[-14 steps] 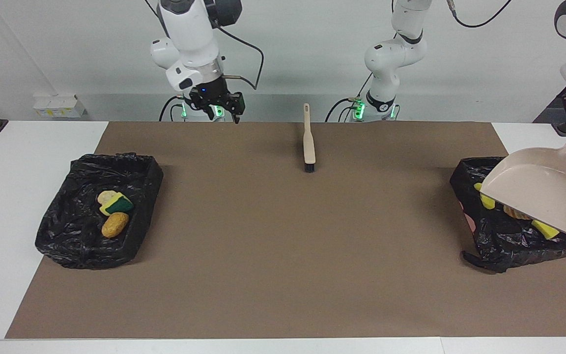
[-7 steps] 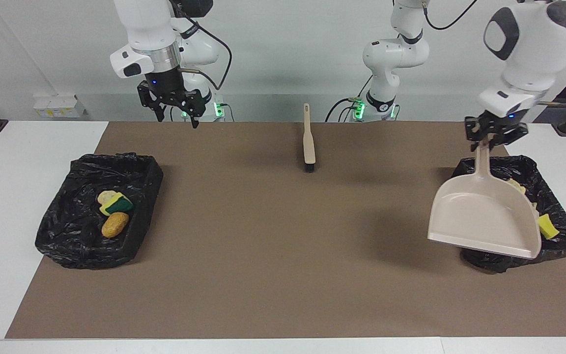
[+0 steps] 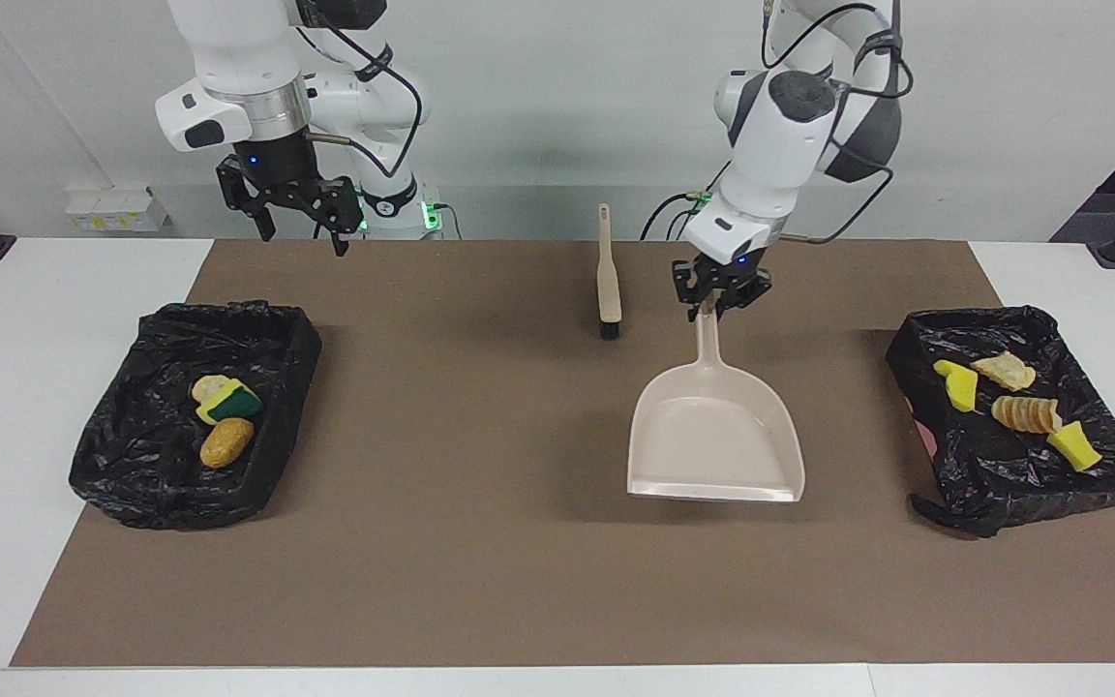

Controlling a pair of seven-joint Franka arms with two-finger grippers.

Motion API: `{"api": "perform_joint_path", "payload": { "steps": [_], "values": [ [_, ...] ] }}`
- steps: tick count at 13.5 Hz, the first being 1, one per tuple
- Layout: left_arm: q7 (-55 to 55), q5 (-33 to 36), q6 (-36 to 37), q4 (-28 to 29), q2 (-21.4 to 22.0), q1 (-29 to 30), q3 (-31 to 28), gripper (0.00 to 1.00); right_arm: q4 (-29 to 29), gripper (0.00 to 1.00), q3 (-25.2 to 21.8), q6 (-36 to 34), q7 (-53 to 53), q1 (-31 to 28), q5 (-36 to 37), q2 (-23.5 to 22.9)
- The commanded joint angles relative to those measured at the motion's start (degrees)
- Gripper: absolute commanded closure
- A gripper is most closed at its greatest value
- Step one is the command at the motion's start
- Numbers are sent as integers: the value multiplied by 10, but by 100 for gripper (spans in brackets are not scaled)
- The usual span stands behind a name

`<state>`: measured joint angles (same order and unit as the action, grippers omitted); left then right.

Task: Sweep and dump trash in bin
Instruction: 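Set the dustpan down at the table center and withdraw the left gripper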

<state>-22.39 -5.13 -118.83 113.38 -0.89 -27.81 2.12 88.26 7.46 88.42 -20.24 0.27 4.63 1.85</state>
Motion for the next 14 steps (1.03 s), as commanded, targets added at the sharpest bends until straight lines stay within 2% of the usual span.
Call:
{"api": "perform_joint_path", "payload": {
  "steps": [1,4,7,14],
  "values": [
    [-60,-9,-67,-6,-59,-53,-14,100,-33,0,6,-37,20,-11,2,-10],
    [-91,-8,-136,-8,-105,-68,-14,100,-40,0,4,-39,38,-14,-15,-19],
    [-45,-4,-149,-15,-118,-76,-14,100,-41,0,3,-52,61,-17,-9,-19],
    [-73,-1,-144,-32,-148,-86,-15,100,-64,0,2,-56,91,-17,-24,-33]
  ]
}}
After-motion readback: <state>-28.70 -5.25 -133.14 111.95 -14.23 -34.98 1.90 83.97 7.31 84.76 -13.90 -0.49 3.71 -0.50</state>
